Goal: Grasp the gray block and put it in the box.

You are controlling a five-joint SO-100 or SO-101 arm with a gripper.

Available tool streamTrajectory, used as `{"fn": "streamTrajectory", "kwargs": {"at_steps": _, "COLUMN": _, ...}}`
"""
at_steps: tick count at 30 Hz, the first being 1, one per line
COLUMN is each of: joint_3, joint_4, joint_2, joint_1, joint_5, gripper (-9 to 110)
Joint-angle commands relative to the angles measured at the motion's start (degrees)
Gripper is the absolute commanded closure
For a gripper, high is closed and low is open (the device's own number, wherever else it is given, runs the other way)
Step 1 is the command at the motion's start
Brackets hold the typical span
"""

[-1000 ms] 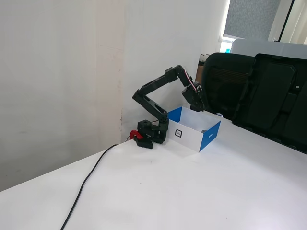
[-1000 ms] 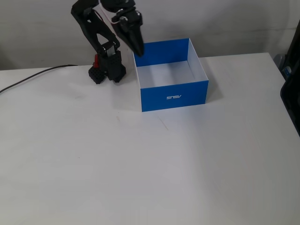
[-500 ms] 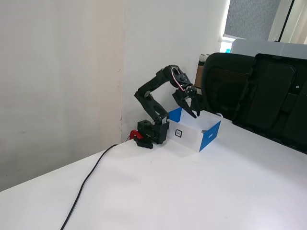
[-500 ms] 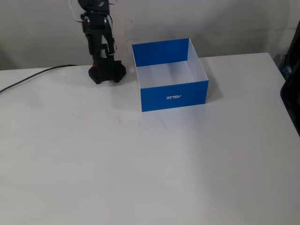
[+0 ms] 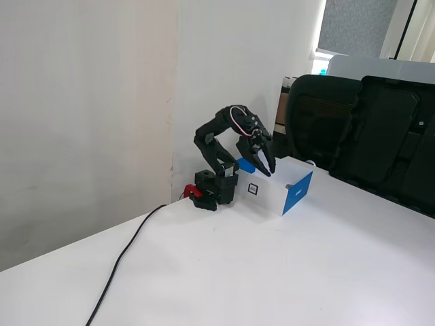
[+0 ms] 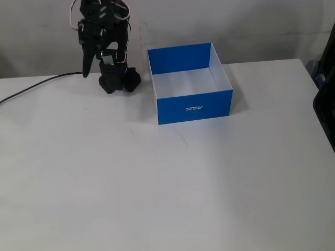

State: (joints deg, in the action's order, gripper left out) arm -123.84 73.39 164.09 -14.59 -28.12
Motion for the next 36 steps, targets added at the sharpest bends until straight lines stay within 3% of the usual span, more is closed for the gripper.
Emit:
{"fn": "streamTrajectory", "kwargs": {"at_steps": 1, "joint_3": -4.31, "joint_4": -5.89, "joint_2": 3.08, "joint_1": -0.35, "joint_5": -1.14, "gripper": 101}}
{"fn": "streamTrajectory", "kwargs": {"at_steps": 16, "joint_3": -23.38, "joint_4": -10.81, "joint_2": 14.06, "joint_1": 9.32, "joint_5": 15.82, "gripper": 101}}
{"fn": "streamTrajectory", "kwargs": {"at_steps": 36, "joint_3": -43.51, "joint_4": -8.00, "joint_2": 30.32, "joint_1": 11.43, "joint_5": 19.25, "gripper": 101}}
